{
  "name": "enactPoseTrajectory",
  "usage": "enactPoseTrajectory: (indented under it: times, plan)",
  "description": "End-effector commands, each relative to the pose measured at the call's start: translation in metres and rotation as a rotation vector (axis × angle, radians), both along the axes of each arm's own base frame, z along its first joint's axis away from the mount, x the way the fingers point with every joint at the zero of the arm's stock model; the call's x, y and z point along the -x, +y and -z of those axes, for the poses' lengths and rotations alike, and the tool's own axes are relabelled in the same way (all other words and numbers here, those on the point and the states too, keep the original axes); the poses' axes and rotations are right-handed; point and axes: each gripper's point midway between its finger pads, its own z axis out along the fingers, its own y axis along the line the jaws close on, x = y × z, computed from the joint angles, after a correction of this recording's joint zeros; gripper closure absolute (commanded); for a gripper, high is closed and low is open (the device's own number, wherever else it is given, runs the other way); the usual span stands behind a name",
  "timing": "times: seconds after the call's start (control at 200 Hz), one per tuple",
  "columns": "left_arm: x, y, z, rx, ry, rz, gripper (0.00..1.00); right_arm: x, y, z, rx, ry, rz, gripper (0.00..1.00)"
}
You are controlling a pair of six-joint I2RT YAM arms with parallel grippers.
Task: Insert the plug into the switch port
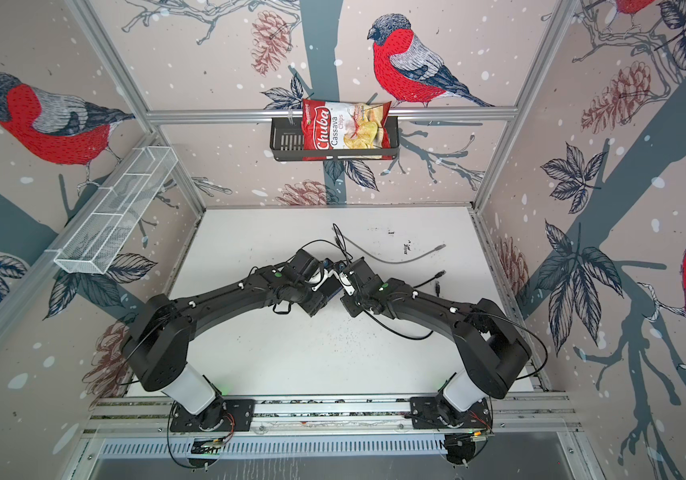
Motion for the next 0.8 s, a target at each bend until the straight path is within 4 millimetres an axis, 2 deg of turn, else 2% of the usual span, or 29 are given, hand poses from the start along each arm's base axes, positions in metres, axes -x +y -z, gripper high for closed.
enactPoseTrajectory:
  times: [0.0,0.18,0.45,0.595,0.795]
  plan:
    - [0.010,-0.015,-0.002,0.042,0.020,0.073,1.00,-0.010,0.016,-0.015,-0.061,-0.053,-0.022,0.98]
    - [0.010,-0.016,0.004,0.040,0.025,0.059,1.00,-0.013,0.020,-0.018,-0.074,-0.056,-0.031,0.98]
    - [0.003,0.005,0.029,-0.011,0.072,-0.029,1.00,-0.001,-0.003,0.018,-0.052,0.018,0.004,0.98]
    - [0.001,0.011,0.034,0.001,0.079,-0.048,1.00,0.013,-0.002,0.034,-0.072,0.039,-0.036,0.97]
    - [0.000,0.014,0.037,0.006,0.080,-0.059,1.00,0.021,-0.004,0.046,-0.089,0.039,-0.043,0.91]
